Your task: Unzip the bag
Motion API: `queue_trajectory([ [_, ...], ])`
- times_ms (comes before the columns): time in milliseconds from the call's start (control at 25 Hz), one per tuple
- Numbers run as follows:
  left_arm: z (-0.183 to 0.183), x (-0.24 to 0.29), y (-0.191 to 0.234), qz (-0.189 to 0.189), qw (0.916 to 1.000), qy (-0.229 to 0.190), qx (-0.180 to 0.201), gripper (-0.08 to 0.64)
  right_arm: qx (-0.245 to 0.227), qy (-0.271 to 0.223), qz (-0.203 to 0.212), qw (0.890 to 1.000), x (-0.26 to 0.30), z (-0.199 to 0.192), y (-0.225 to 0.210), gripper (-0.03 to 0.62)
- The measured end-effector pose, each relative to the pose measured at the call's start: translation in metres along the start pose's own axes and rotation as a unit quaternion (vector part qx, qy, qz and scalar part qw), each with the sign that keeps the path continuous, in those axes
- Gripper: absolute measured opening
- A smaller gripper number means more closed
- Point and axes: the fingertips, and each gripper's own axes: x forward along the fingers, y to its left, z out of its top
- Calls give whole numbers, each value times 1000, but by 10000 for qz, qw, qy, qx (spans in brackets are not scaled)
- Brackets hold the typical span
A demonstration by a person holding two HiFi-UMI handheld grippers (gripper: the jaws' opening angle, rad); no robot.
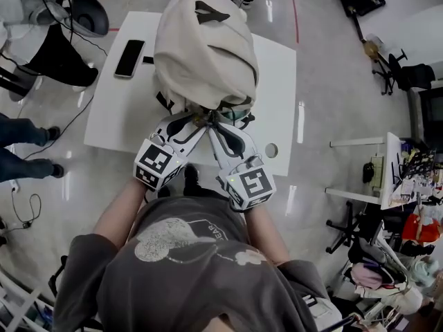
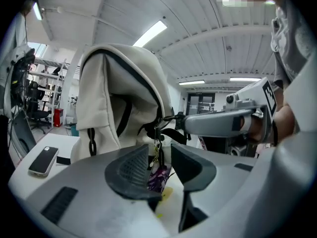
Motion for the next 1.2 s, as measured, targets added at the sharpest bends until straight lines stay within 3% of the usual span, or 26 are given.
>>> queue_trajectory([
  [240,18,25,0,310,9987,-255,305,173,283,-281,417,9983,-5,27,-2,34],
  [440,44,31,6,797,9938,-713,316,148,39,-221,657,9976,-4,38,2,34],
  [680,46,33,7,796,9942,-724,-74,106,101,-140,877,9960,0,45,7,34],
  [840,41,35,5,938,9916,-876,-167,81,-127,105,1121,9936,8,46,14,32],
  [1200,37,33,0,1021,9846,-1327,-500,60,-200,259,2043,9784,21,69,40,32],
])
